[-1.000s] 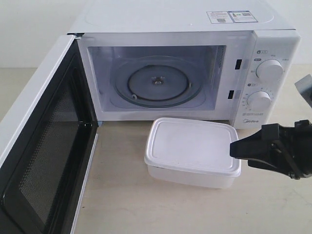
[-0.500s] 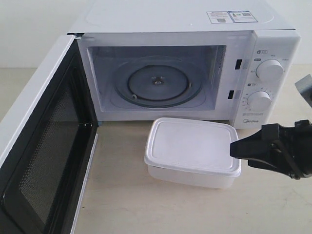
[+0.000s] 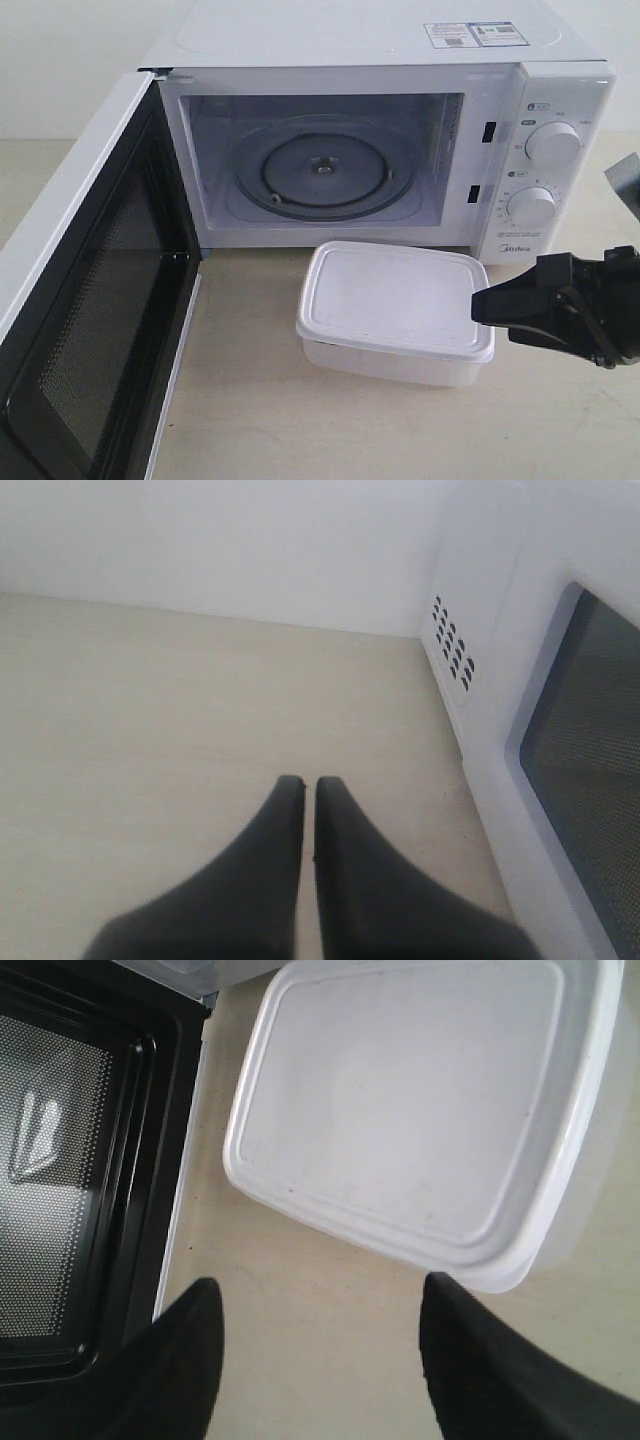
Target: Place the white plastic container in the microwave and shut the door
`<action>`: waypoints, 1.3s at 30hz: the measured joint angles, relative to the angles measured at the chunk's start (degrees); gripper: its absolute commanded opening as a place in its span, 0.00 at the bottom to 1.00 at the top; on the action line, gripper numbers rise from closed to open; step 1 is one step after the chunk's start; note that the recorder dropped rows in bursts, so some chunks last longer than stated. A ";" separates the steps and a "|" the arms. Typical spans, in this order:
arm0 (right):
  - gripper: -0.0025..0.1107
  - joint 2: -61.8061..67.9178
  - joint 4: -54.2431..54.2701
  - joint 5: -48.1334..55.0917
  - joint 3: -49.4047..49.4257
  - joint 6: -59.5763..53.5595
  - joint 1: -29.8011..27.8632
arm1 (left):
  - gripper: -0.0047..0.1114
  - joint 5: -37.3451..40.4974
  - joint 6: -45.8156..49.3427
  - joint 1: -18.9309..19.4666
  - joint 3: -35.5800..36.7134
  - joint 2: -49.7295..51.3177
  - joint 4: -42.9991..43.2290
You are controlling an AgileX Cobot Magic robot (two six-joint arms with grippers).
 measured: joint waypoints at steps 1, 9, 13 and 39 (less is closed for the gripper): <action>0.49 0.00 0.00 0.00 0.00 0.23 0.00 | 0.08 0.00 0.00 0.00 0.00 0.00 0.00; 0.49 0.00 0.00 -1.83 0.00 0.44 0.00 | 0.08 0.00 0.00 0.00 0.00 0.00 0.00; 0.49 0.00 0.00 -2.14 0.00 0.59 0.00 | 0.08 0.00 0.00 0.00 0.00 0.00 0.00; 0.49 0.00 0.00 -0.31 0.00 0.59 0.00 | 0.08 0.00 0.00 0.00 0.00 0.00 0.00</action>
